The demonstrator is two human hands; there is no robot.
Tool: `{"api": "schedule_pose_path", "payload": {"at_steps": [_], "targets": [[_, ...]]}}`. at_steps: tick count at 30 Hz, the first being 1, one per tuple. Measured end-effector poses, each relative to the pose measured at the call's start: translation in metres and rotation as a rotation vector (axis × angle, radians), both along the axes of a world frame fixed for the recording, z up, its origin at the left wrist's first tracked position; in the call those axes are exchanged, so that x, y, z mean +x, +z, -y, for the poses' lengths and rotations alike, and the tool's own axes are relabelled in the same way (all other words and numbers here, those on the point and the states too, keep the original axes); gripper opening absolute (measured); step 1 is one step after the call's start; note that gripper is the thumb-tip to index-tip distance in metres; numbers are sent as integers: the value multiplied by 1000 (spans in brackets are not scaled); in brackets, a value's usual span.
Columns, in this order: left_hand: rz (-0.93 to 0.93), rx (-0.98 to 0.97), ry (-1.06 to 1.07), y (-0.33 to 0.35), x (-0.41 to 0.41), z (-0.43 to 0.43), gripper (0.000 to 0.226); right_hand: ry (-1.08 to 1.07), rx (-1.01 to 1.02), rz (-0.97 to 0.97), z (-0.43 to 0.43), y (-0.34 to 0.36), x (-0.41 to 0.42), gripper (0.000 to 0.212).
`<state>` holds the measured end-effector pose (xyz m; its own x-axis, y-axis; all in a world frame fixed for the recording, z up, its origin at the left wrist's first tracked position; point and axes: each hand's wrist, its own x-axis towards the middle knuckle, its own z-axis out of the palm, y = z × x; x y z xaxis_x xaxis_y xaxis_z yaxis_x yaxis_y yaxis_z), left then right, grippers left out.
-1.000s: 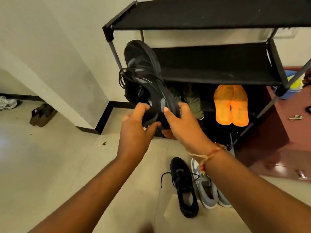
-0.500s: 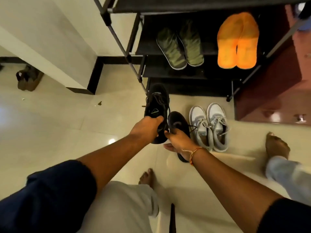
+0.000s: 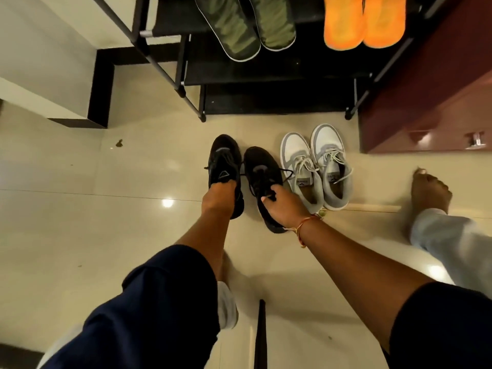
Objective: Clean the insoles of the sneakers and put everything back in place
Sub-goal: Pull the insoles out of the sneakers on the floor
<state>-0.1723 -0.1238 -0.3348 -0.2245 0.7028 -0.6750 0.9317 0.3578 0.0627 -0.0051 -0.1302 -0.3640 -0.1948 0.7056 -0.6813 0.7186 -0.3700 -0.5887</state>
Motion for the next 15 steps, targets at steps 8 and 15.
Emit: {"api": "schedule_pose_path", "payload": {"at_steps": [8, 15], "targets": [[-2, 38, 154, -22, -3, 20, 24, -38, 52, 0, -25, 15, 18, 58], [684, 529, 969, 54, 34, -56, 14, -324, 263, -233, -69, 85, 13, 39]]}}
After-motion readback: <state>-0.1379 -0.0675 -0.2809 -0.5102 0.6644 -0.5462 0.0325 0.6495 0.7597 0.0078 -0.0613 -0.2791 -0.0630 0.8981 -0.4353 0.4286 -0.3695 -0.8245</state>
